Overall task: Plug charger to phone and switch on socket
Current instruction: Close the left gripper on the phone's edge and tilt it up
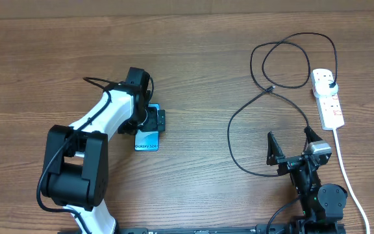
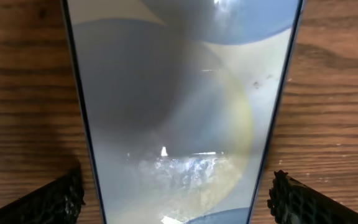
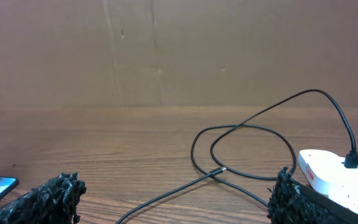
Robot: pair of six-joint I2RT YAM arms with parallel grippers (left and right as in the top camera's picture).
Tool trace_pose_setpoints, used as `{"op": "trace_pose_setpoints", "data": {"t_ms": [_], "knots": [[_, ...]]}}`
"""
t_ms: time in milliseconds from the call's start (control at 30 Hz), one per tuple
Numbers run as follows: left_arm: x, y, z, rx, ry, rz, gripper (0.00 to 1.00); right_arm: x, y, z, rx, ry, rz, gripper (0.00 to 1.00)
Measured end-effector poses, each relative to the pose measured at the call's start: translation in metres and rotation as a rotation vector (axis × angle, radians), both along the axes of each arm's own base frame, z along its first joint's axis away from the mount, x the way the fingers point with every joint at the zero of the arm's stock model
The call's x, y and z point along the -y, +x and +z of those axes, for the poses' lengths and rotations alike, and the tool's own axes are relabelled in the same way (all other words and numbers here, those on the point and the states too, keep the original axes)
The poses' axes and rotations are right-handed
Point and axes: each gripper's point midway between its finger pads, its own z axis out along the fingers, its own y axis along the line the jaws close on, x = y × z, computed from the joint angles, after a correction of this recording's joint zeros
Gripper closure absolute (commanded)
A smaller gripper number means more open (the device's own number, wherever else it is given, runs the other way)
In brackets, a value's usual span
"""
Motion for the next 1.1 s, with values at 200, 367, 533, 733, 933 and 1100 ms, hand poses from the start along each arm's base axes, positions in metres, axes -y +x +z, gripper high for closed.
{"op": "trace_pose_setpoints", "data": {"t_ms": [200, 367, 533, 733, 933, 1100], "knots": [[0.0006, -0.0018, -0.0024, 0.032, 0.027, -0.015, 0.0, -0.0001, 0.0, 0.0001, 0.0, 0.0, 0.0, 0.0], [0.0006, -0.002, -0.003, 0.047, 0.035, -0.02, 0.0, -0.0001, 0.0, -0.0001, 0.0, 0.0, 0.0, 0.0], [0.0015, 0.0038, -0.0025, 0.079, 0.031, -0.017, 0.0, -0.0001, 0.0, 0.0001, 0.0, 0.0, 0.0, 0.0], [0.0032, 0.0074, -0.0019, 0.093, 0.023, -0.018, 0.0, 0.0, 0.0, 0.0, 0.0, 0.0, 0.0, 0.0], [0.0031, 0.0068, -0.0021, 0.091, 0.023, -0.018, 0.0, 0.0, 0.0, 0.0, 0.0, 0.0, 0.0, 0.0], [0.0024, 0.0056, -0.0022, 0.086, 0.026, -0.018, 0.0, 0.0, 0.0, 0.0, 0.0, 0.0, 0.0, 0.0]]}}
